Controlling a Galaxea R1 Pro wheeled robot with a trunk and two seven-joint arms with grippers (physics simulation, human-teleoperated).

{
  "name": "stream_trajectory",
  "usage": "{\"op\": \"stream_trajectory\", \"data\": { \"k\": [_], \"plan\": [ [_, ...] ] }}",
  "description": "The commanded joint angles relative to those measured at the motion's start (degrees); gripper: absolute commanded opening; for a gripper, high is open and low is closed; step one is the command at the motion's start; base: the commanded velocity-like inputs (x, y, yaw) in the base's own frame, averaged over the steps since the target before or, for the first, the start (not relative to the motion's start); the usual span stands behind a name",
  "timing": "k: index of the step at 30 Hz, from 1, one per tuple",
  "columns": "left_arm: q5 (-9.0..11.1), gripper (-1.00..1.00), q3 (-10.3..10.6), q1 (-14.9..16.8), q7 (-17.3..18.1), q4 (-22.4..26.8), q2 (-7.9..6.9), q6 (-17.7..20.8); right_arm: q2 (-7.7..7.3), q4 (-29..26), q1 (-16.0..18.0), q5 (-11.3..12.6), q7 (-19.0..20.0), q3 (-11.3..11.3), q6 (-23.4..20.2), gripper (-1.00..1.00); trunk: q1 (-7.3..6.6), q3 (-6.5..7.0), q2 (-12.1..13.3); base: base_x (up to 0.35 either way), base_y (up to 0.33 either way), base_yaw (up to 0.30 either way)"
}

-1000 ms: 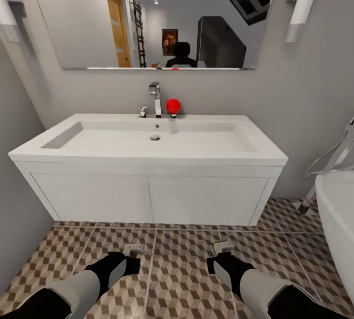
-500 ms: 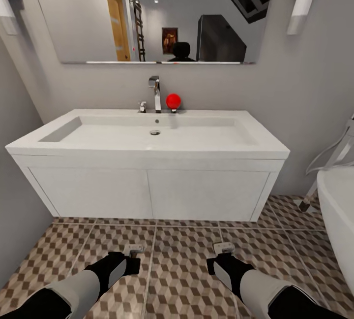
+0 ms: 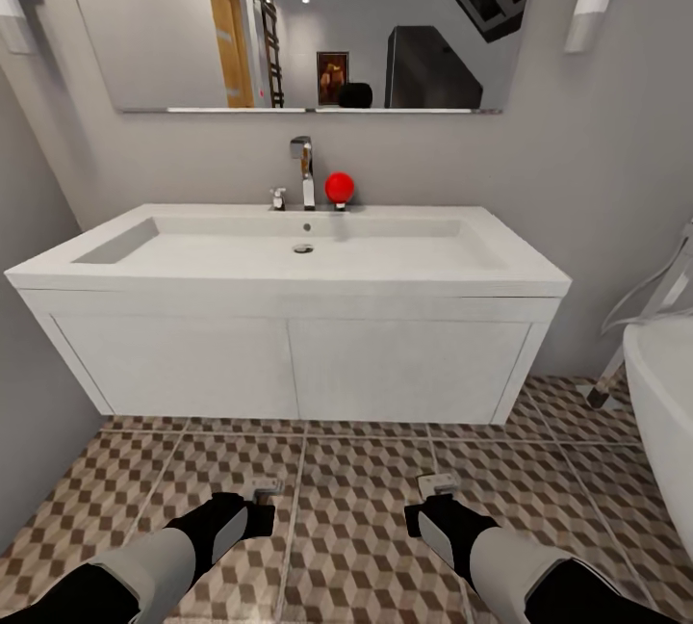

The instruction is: Take the four mousetraps from the cabinet in the bathroom and place them on the bathroom floor. Make sure all four end up on the same floor surface, and ensure that at least two of them are either under or directly next to the same bathroom sink.

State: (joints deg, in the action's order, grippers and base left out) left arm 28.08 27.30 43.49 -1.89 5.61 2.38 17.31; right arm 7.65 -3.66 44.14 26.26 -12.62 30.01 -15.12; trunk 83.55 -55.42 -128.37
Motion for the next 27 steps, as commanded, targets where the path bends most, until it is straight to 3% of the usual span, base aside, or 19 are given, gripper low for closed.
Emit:
{"op": "stream_trajectory", "data": {
  "k": [1, 27],
  "plan": [
    [0.57, -1.00, 0.48, 0.02, -0.20, 0.10, -0.01, 0.27, -0.04, -0.15, 0.03, 0.52, -0.18, 0.49, -0.31, -1.00, 0.21, -0.23, -0.44, 0.000, 0.000, 0.000],
    [0.57, -1.00, 0.48, 0.02, -0.21, 0.02, -0.08, 0.27, -0.27, -0.21, -0.11, 0.46, -0.13, 0.49, 1.06, -1.00, 5.92, -4.90, -10.86, 0.000, 0.000, 0.000]
  ]
}}
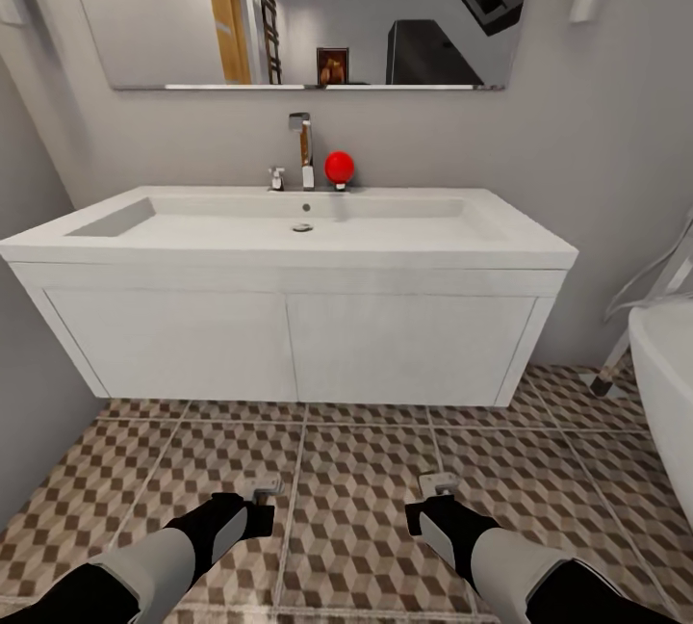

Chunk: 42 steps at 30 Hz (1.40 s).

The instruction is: Take the four mousetraps from the cabinet in the bathroom and place them on the bathroom floor. Make sure all four end up on the same floor surface, and ensure that at least two of them are either under or directly next to the same bathroom sink.

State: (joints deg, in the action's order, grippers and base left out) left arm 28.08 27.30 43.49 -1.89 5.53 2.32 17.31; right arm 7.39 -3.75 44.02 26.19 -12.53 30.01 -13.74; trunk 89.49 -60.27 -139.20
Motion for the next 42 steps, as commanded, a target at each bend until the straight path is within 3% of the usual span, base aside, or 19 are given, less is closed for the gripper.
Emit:
{"op": "stream_trajectory", "data": {
  "k": [1, 10, 33, 37, 42],
  "plan": [
    [0.57, -1.00, 0.48, 0.02, -0.20, 0.10, -0.02, 0.27, -0.01, -0.12, 0.01, 0.53, -0.21, 0.49, -0.32, -1.00, 0.21, -0.23, -0.44, 0.000, 0.000, 0.000],
    [0.57, -1.00, 0.48, 0.02, -0.18, 0.10, -0.03, 0.27, -0.01, -0.12, 0.01, 0.53, -0.21, 0.49, -0.32, -1.00, 2.19, -1.85, -4.04, 0.000, 0.000, 0.000],
    [0.57, -1.00, 0.48, 0.02, -0.13, 0.09, -0.03, 0.23, 0.17, -0.04, 0.00, 0.53, -0.21, 0.49, -0.20, -1.00, 2.78, -6.94, -4.35, 0.000, 0.000, 0.000],
    [0.57, -1.00, 0.48, -0.01, -0.13, 0.09, -0.06, 0.19, 0.23, -0.03, -0.66, 0.55, -0.21, 0.49, 1.38, -1.00, 2.88, -7.83, -4.40, 0.000, 0.000, 0.000],
    [0.57, -1.00, 0.48, 0.00, -0.13, 0.29, -0.18, 0.17, 0.21, -0.03, -1.06, 0.53, -0.21, 0.51, 2.53, -1.00, 2.88, -7.83, -4.40, 0.000, 0.000, 0.000]
  ]
}}
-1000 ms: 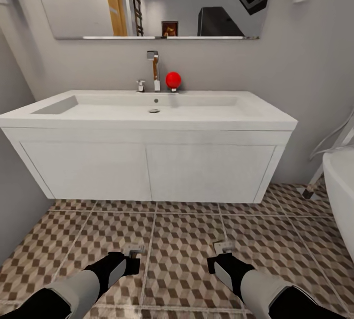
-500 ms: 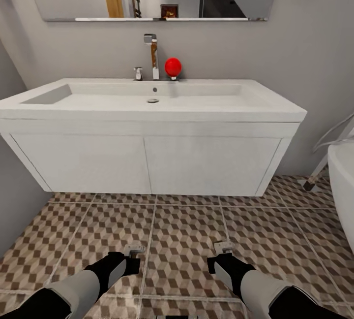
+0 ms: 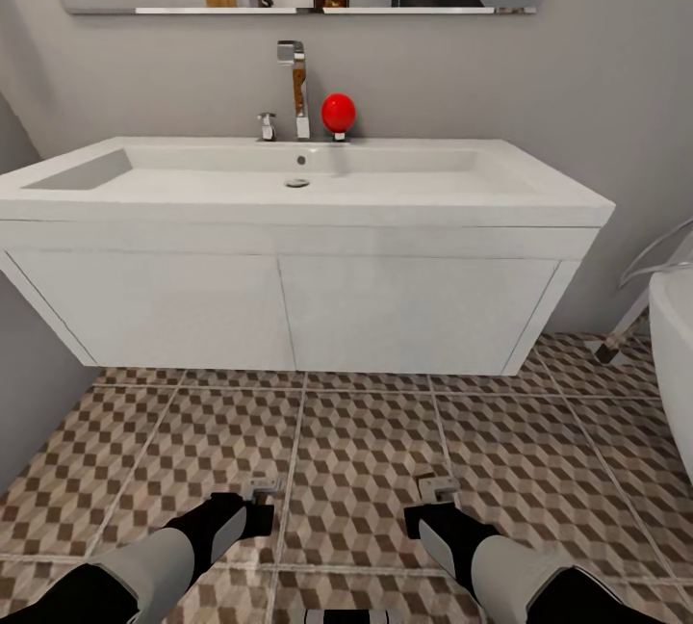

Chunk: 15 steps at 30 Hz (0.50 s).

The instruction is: Take the four mousetraps from the cabinet in the bathroom and place them on the bathroom floor. Make sure all four end up on the same floor surface, and ensure that at least two of them are either under or directly next to the same bathroom sink.

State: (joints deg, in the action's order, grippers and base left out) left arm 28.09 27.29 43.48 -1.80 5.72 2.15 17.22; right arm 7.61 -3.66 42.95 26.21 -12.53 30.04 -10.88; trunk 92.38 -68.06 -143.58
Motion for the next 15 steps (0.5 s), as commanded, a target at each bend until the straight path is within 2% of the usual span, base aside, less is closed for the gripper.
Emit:
{"op": "stream_trajectory", "data": {
  "k": [1, 8, 15],
  "plan": [
    [0.56, -1.00, 0.48, 0.02, -0.22, 0.19, -0.03, 0.27, -0.01, -0.12, -0.02, 0.51, -0.21, 0.48, -0.25, -1.00, -0.01, -0.04, -0.02, 0.000, 0.000, 0.000],
    [0.56, -1.00, 0.48, 0.02, -0.22, 0.39, -0.24, 0.27, -0.05, -0.12, -0.05, 0.51, -0.21, 0.46, -0.12, -1.00, -0.01, -0.04, -0.02, 0.008, 0.000, 0.000],
    [0.56, -1.00, 0.55, 0.02, -0.22, 0.44, -0.53, 0.20, -0.05, -0.12, -0.06, 0.51, -0.21, 0.46, -0.11, -1.00, -0.01, -0.04, -0.02, 0.238, 0.000, 0.000]
  ]
}}
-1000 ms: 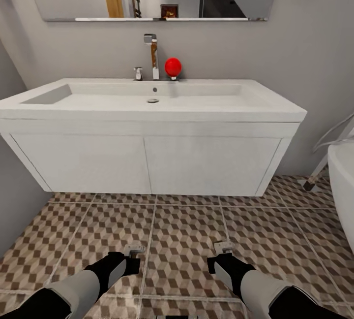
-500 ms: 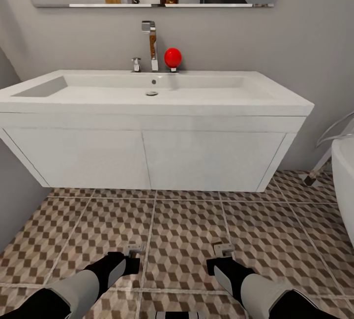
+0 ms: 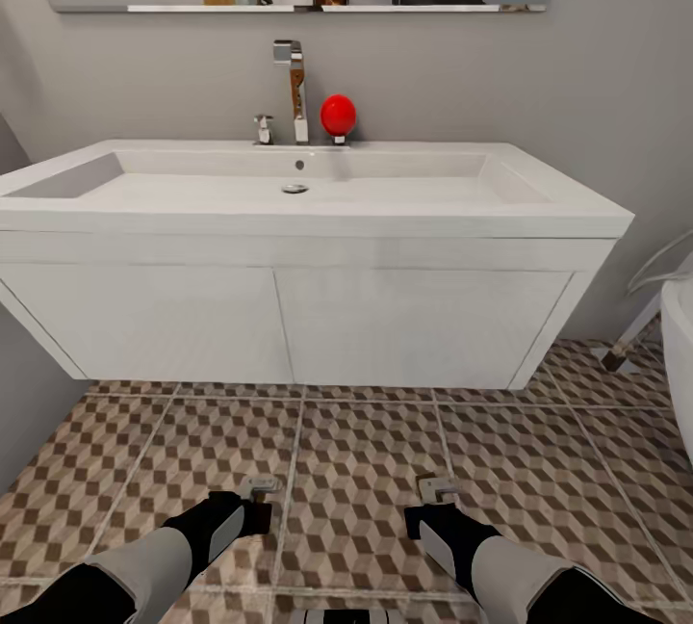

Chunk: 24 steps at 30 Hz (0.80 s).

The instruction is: Take the four mousetraps from the cabinet in the bathroom and place them on the bathroom floor. Make sure all four end up on the same floor surface, and ensure that at least two of them are either under or directly next to the same bathroom sink.

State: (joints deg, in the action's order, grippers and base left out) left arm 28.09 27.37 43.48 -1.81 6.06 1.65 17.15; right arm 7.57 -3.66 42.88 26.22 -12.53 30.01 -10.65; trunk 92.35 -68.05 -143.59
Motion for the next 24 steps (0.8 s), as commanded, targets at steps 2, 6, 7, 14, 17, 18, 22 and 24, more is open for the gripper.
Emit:
{"op": "stream_trajectory", "data": {
  "k": [2, 6, 7, 14, 17, 18, 22, 24],
  "plan": [
    [0.56, -1.00, 0.48, 0.02, -0.21, 0.09, -0.03, 0.26, -0.01, -0.12, 0.01, 0.50, -0.21, 0.49, -0.34, -1.00, 0.02, -0.05, -0.02, 0.318, 0.000, 0.000],
    [0.56, -1.00, 0.49, 0.01, -0.21, 0.10, 0.00, 0.20, -0.07, -0.12, 0.02, 0.50, -0.21, 0.49, -0.34, -1.00, 0.02, -0.05, -0.02, 0.291, 0.000, 0.000],
    [0.56, -1.00, 0.49, 0.02, -0.21, 0.10, 0.00, 0.12, -0.07, -0.12, 0.02, 0.50, -0.21, 0.49, -0.34, -1.00, 0.02, -0.05, -0.02, 0.169, 0.000, 0.000],
    [0.57, -1.00, 0.49, 0.02, -0.21, -0.49, -0.06, -5.13, -0.18, -0.12, 0.02, 0.50, -0.21, 0.49, -0.25, -1.00, 0.02, -0.05, -0.02, 0.044, 0.000, 0.000],
    [0.56, -1.00, 0.49, 0.00, -0.21, -0.64, -0.06, -6.02, -0.18, -0.12, 0.03, 0.50, -0.21, 0.49, -0.25, -1.00, 0.02, -0.05, -0.02, 0.005, 0.000, 0.000],
    [0.56, -1.00, 0.49, 0.00, -0.21, -0.65, -0.06, -6.09, -0.18, -0.12, 0.03, 0.50, -0.23, 0.49, -0.25, -1.00, 0.02, -0.05, -0.02, 0.002, 0.000, 0.000],
    [0.56, -1.00, 0.49, 0.02, -0.21, -0.69, -0.13, -6.33, -0.25, -0.12, 0.06, 0.48, -0.22, 0.49, -0.25, -1.00, 0.02, -0.05, -0.02, 0.001, 0.000, 0.000],
    [0.56, -1.00, 0.49, 0.02, -0.21, -0.69, -0.26, -6.38, -0.31, -0.12, 0.08, 0.42, -0.24, 0.52, 0.00, -1.00, 0.02, -0.05, -0.02, 0.000, 0.000, 0.000]
  ]
}}
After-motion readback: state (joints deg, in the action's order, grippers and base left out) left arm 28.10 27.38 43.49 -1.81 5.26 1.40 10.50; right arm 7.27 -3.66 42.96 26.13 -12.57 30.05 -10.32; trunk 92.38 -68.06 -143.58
